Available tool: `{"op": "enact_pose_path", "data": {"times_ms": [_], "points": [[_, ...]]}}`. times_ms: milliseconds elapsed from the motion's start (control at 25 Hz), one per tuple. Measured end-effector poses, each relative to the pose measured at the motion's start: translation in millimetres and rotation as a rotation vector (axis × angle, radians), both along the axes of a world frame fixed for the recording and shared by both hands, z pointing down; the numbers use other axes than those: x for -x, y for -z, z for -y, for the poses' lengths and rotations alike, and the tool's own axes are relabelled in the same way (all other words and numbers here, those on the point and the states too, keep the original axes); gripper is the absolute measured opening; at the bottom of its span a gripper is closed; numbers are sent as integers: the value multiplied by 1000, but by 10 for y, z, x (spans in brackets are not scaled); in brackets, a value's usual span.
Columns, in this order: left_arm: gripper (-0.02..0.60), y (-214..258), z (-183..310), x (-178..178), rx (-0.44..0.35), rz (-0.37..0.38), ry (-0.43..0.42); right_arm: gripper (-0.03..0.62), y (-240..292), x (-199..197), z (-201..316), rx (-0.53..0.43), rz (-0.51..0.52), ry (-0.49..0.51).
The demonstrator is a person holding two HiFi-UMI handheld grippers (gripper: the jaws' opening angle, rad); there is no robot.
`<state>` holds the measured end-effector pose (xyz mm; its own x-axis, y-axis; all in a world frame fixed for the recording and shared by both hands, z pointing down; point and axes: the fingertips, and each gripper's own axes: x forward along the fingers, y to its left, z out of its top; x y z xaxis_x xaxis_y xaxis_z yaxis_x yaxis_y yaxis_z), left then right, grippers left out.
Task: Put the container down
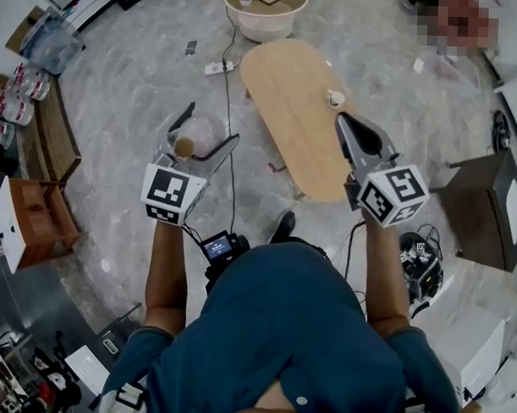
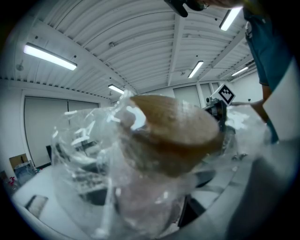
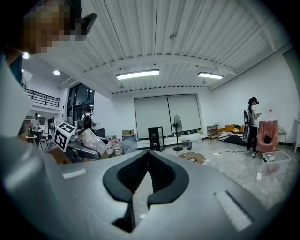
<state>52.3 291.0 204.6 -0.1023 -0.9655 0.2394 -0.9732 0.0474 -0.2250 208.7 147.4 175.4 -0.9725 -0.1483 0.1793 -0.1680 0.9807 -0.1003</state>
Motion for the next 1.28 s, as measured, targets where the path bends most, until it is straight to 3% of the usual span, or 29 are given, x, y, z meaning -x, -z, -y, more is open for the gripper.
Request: {"op": "enact_pose_path", "data": {"times_ms": [320, 560, 840, 1280], "points": [[411, -13, 159, 108, 29, 21, 69, 11, -92, 264, 245, 21, 23, 87], [411, 50, 307, 73, 45, 42, 99, 11, -98, 231, 432, 38, 51, 110], [411, 34, 507, 20, 58, 48, 57, 11, -166, 121, 563, 60, 55, 72], [411, 78, 1185, 282, 41, 34, -71, 11, -159, 142, 1003, 62, 35, -65]]}}
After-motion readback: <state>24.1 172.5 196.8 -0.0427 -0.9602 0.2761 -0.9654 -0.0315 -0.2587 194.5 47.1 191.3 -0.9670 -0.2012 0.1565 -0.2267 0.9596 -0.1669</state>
